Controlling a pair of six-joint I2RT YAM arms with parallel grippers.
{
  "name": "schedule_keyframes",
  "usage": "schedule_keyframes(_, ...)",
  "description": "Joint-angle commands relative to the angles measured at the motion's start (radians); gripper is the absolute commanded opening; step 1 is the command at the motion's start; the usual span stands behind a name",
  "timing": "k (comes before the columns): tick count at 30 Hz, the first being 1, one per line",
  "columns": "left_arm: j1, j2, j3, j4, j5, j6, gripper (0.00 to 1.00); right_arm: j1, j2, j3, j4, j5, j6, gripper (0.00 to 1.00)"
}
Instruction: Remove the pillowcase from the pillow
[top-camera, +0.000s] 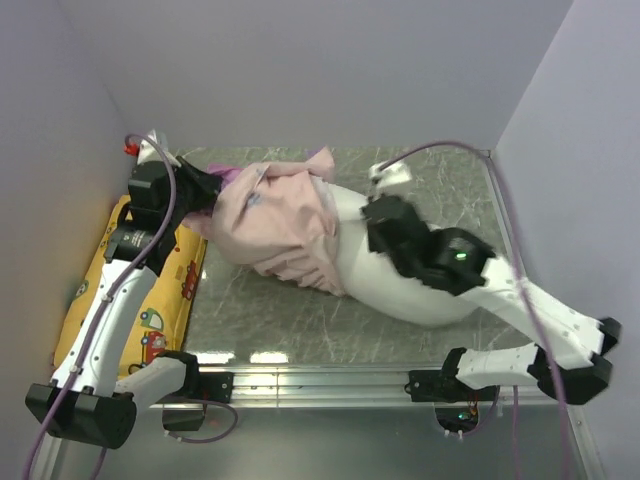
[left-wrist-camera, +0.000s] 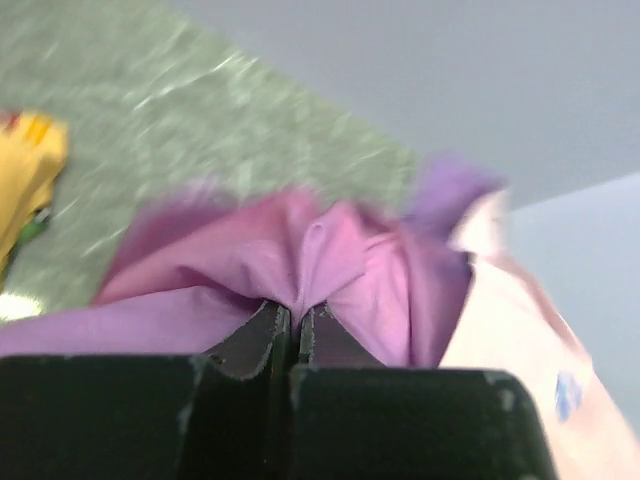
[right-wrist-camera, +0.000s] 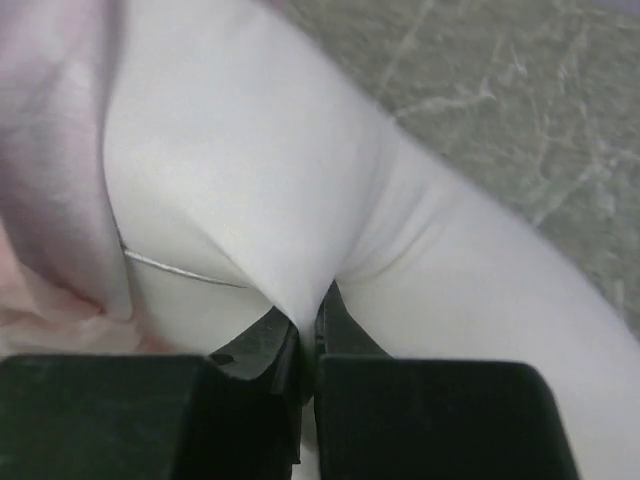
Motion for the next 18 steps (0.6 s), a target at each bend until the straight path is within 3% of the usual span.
schedule_keyframes(1, -0.012, 0.025, 0.139, -0.035, -0.051, 0.081, 0.01, -0.154, -0.118, 0.139, -0.023, -0.097, -0.04, 0.0)
schedule_keyframes(3, -0.021, 0.071, 0.159, -0.029, -0.027, 0.076, 0.01, -0.306, -0.09, 0.1, 0.018, -0.207, -0.048, 0.0)
schedule_keyframes(6, -0.036, 0.116, 0.127, 0.003, 0.004, 0.057, 0.02, -0.418, -0.008, -0.04, 0.13, -0.274, -0.03, 0.0)
schedule_keyframes(10, -0.052, 0.142, 0.023, 0.091, 0.048, 0.032, 0.07, -0.471, 0.107, -0.279, 0.344, -0.323, 0.031, 0.0)
schedule_keyframes(13, -0.052, 0.15, -0.014, 0.154, 0.077, 0.046, 0.27, -0.502, 0.198, -0.339, 0.427, -0.331, 0.068, 0.0)
schedule_keyframes(14, -0.052, 0.143, -0.012, 0.16, 0.09, 0.062, 0.49, -0.506, 0.23, -0.358, 0.438, -0.319, 0.074, 0.0)
schedule_keyframes(17, -0.055, 0.093, 0.008, 0.18, 0.102, 0.099, 0.76, -0.523, 0.249, -0.37, 0.468, -0.3, 0.085, 0.0)
schedule_keyframes(18, -0.058, 0.075, 0.006, 0.188, 0.105, 0.105, 0.79, -0.526, 0.25, -0.372, 0.474, -0.303, 0.087, 0.0)
